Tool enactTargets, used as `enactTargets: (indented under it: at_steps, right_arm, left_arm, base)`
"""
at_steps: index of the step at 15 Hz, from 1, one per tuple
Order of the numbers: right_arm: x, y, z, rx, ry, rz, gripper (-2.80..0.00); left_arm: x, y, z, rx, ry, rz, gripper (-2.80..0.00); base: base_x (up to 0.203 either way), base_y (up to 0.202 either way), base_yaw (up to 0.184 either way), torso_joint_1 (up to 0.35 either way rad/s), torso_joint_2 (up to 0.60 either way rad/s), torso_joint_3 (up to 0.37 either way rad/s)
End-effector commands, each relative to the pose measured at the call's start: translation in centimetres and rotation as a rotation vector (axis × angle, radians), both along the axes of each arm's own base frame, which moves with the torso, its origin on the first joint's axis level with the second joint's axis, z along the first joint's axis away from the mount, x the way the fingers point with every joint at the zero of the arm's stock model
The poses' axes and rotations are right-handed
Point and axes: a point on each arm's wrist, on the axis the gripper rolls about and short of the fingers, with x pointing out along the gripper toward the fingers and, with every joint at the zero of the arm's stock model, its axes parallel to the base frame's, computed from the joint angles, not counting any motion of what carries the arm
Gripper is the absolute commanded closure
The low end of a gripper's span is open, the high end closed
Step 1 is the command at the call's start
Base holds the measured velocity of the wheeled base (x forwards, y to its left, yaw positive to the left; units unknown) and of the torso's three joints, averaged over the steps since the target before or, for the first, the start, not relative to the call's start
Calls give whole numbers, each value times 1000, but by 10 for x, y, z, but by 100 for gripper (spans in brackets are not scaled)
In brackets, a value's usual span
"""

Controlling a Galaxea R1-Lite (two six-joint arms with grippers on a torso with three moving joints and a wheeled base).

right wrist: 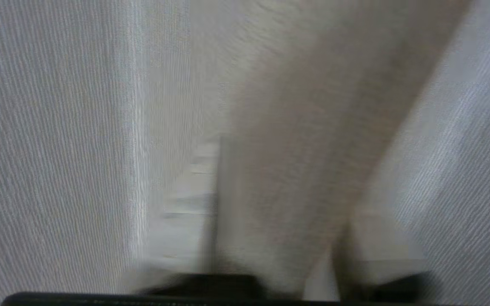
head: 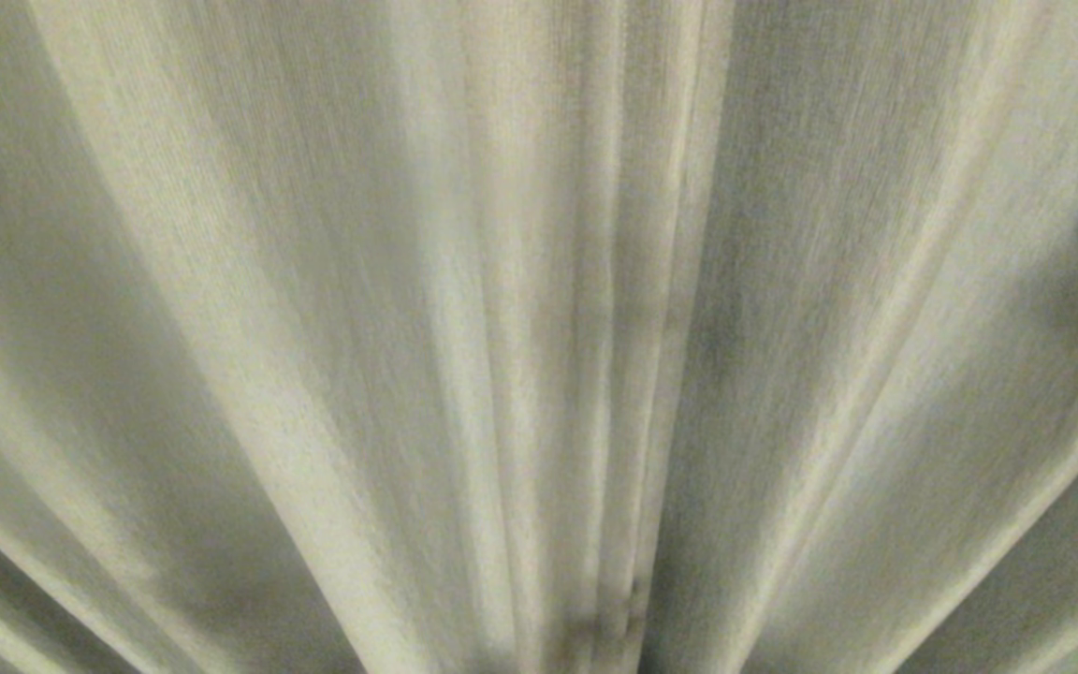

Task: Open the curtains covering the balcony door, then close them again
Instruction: Pull the outer curtains open on both sides

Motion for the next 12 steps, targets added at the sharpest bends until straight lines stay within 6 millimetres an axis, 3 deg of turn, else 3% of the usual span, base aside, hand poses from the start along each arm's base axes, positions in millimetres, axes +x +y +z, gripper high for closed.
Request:
enactTargets:
  at_steps: [1,12]
  right_arm:
    - [0,0,-1,-1,-1,1,0]
    - [-4,-6,3,25,-26,-29,0]
  left_arm:
    - [0,0,0,-1,-1,1,0]
    - [0,0,0,-1,-1,1,0]
  base:
    - [0,0,0,0,0,0]
    - [0,0,0,0,0,0]
